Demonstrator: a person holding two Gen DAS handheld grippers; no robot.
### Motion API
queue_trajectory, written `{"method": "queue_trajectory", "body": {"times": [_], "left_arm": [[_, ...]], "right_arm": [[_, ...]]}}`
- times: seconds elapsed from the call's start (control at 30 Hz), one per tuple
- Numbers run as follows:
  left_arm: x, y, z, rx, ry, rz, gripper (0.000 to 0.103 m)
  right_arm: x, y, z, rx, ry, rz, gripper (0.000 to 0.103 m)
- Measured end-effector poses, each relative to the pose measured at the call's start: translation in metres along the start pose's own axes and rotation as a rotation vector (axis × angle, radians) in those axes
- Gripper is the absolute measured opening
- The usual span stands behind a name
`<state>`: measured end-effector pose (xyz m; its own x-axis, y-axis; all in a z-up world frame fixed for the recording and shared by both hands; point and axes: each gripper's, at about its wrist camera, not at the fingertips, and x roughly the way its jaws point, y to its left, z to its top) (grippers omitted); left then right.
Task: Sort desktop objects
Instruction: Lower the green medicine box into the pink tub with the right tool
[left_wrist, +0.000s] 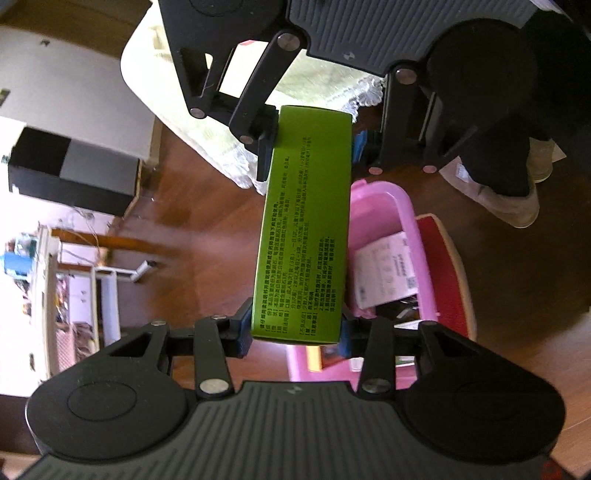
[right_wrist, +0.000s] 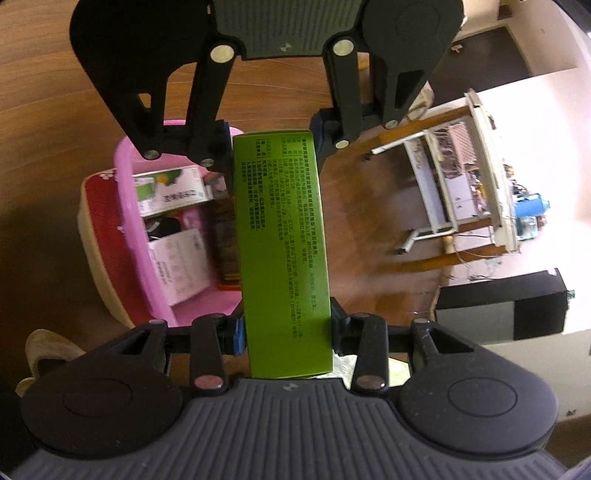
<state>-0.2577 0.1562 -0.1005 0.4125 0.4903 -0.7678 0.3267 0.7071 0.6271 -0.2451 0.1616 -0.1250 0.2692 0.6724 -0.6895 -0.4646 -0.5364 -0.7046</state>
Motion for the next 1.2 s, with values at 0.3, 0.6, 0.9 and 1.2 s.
{"method": "queue_trajectory", "body": {"times": [0.3,0.6,0.9,1.2], "left_arm": [[0.010,-0.016,-0.016,-0.073,0.020,-0.054,0.047],[0.023,-0.024,-0.024,-0.105,0.032,-0.090,0.047],[0.040,-0.024,-0.030,-0.113,0.034,-0.105,0.047],[0.066,-0.024,-0.037,-0.126,0.030,-0.110,0.047]], "right_arm": [[0.018,0.024,0.006,-0.036,0.000,0.076,0.036],[0.036,0.037,0.004,-0.049,0.003,0.122,0.036],[0.055,0.037,-0.001,-0.058,-0.008,0.146,0.036],[0.080,0.036,-0.002,-0.051,-0.015,0.157,0.036]]}}
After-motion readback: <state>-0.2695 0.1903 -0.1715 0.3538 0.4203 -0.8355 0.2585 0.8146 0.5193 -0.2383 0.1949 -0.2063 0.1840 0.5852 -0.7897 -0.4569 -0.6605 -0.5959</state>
